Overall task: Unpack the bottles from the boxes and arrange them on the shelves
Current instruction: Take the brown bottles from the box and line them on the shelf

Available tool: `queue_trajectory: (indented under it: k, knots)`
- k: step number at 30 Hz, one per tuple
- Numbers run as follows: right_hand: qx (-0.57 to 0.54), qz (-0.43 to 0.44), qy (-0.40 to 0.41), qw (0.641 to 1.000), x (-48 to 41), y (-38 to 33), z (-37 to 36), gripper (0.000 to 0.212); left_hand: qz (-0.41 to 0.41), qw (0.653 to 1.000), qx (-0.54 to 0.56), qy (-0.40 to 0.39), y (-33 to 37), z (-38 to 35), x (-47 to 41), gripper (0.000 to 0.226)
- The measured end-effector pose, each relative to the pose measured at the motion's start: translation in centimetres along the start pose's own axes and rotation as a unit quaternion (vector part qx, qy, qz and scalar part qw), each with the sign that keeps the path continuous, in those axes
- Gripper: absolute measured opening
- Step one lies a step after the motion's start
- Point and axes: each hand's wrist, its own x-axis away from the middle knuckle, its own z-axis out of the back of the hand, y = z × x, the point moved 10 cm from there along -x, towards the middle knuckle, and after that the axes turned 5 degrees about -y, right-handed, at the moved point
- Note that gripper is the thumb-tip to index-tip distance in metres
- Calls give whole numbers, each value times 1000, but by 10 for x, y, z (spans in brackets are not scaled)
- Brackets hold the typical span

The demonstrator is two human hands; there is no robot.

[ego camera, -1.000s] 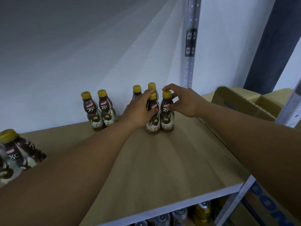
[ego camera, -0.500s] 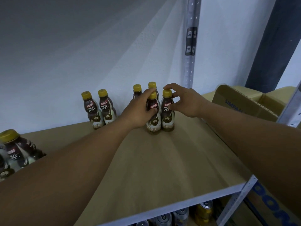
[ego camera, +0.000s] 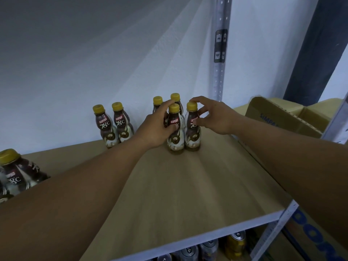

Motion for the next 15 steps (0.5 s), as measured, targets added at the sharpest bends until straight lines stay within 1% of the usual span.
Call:
queue_trajectory:
  k: [6,10,15]
  knots:
    - [2,2,3,1000,0,-1,-2,64,8,1000,8,-1,-3,-1,1,72]
    - [6,7,13,1000,2,-2,-2,61,11,1000,6,21,-1,1,0,70]
    - [10,12,11,1000,1,-4,-2,59,12,998,-32,53,5,4,3,68]
